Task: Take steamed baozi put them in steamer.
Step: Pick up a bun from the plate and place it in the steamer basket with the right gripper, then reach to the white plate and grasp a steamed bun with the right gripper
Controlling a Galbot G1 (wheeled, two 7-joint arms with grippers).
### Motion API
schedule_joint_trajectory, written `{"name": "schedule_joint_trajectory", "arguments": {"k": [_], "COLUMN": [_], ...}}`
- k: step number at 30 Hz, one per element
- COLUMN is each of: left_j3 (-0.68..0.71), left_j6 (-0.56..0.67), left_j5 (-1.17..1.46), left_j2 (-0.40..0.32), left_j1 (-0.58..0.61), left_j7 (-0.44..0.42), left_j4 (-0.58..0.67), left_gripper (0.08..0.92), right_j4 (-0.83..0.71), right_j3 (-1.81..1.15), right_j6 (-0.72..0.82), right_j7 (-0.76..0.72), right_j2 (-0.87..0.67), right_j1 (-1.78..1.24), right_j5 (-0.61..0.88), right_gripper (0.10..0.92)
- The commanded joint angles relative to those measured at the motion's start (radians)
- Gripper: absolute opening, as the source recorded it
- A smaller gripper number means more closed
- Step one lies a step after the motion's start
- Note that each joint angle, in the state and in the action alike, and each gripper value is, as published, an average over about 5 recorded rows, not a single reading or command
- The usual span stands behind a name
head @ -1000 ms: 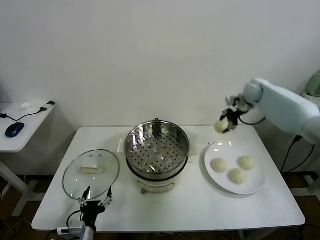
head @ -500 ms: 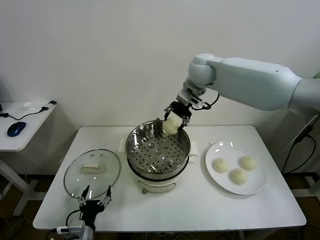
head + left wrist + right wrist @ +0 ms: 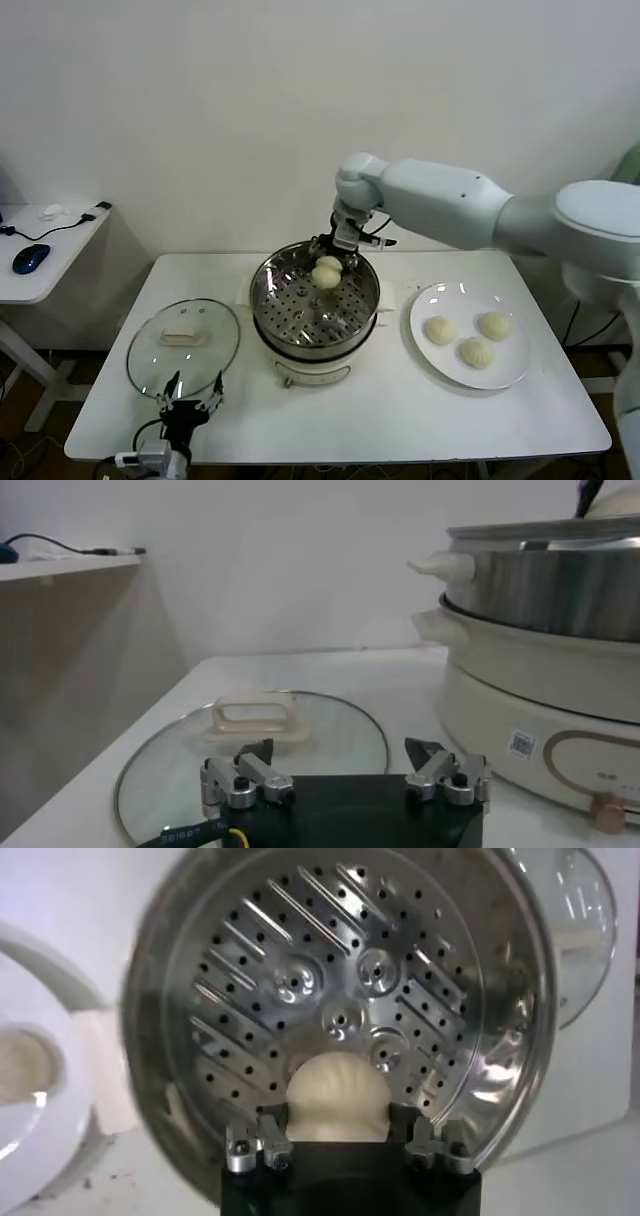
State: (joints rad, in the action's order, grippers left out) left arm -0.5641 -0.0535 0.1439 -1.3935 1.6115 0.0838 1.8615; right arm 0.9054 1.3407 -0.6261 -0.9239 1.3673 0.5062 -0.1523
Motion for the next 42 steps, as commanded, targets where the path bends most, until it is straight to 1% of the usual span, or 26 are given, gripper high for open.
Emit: {"name": "schedule_joint_trajectory", "arguments": {"k": [1, 4, 6, 10, 13, 16, 19, 21, 22, 24, 28, 30, 32, 36, 42], "left_j3": [-0.001, -0.001, 0.000, -0.003, -0.004, -0.005, -0.005, -0.004, -0.003, -0.001, 0.001, 0.001, -0.001, -0.006, -0.010], "left_j6": [0.002, 0.002, 0.002, 0.005, 0.006, 0.006, 0.007, 0.007, 0.008, 0.011, 0.014, 0.014, 0.014, 0.017, 0.020], "left_j5": [0.003, 0.004, 0.004, 0.005, 0.005, 0.004, 0.004, 0.003, 0.003, 0.004, 0.008, 0.009, 0.009, 0.007, 0.005], "left_j2": [0.002, 0.002, 0.002, 0.000, 0.000, 0.000, -0.001, 0.000, 0.001, 0.003, 0.008, 0.008, 0.008, 0.009, 0.009], "left_j1": [0.000, -0.001, -0.002, 0.000, 0.005, 0.012, 0.016, 0.016, 0.016, 0.015, 0.011, 0.008, 0.008, 0.016, 0.030], "left_j7": [0.002, 0.003, 0.003, 0.006, 0.007, 0.005, 0.002, 0.001, 0.001, 0.001, 0.002, 0.002, 0.001, 0.000, 0.001], "left_j4": [-0.001, -0.001, 0.000, 0.002, 0.007, 0.017, 0.025, 0.027, 0.028, 0.027, 0.022, 0.021, 0.022, 0.024, 0.024], "left_gripper": [0.823, 0.823, 0.823, 0.823, 0.823, 0.823, 0.823, 0.823, 0.823, 0.823, 0.823, 0.823, 0.823, 0.823, 0.823], "right_j4": [-0.183, -0.190, -0.178, -0.099, -0.024, 0.045, 0.106, 0.126, 0.134, 0.172, 0.320, 0.396, 0.436, 0.410, 0.310], "right_j3": [-0.058, -0.055, -0.046, -0.012, 0.042, 0.162, 0.336, 0.436, 0.474, 0.547, 0.646, 0.657, 0.616, 0.477, 0.276], "right_j6": [-0.069, -0.076, -0.077, -0.080, -0.074, -0.005, 0.159, 0.281, 0.332, 0.419, 0.601, 0.704, 0.782, 0.852, 0.883], "right_j7": [0.061, 0.069, 0.077, 0.051, -0.046, -0.149, -0.221, -0.247, -0.248, -0.221, -0.127, -0.072, -0.019, 0.046, 0.079], "right_j2": [0.080, 0.084, 0.079, 0.037, -0.016, -0.088, -0.195, -0.293, -0.340, -0.440, -0.604, -0.668, -0.712, -0.728, -0.663], "right_j1": [-0.101, -0.097, -0.087, -0.023, 0.092, 0.252, 0.396, 0.455, 0.471, 0.492, 0.482, 0.438, 0.366, 0.179, -0.044], "right_j5": [-0.108, -0.094, -0.064, 0.070, 0.250, 0.537, 0.823, 0.909, 0.920, 0.892, 0.815, 0.812, 0.807, 0.759, 0.714], "right_gripper": [0.678, 0.722, 0.769, 0.818, 0.822, 0.823, 0.823, 0.823, 0.823, 0.822, 0.823, 0.823, 0.823, 0.823, 0.823]}}
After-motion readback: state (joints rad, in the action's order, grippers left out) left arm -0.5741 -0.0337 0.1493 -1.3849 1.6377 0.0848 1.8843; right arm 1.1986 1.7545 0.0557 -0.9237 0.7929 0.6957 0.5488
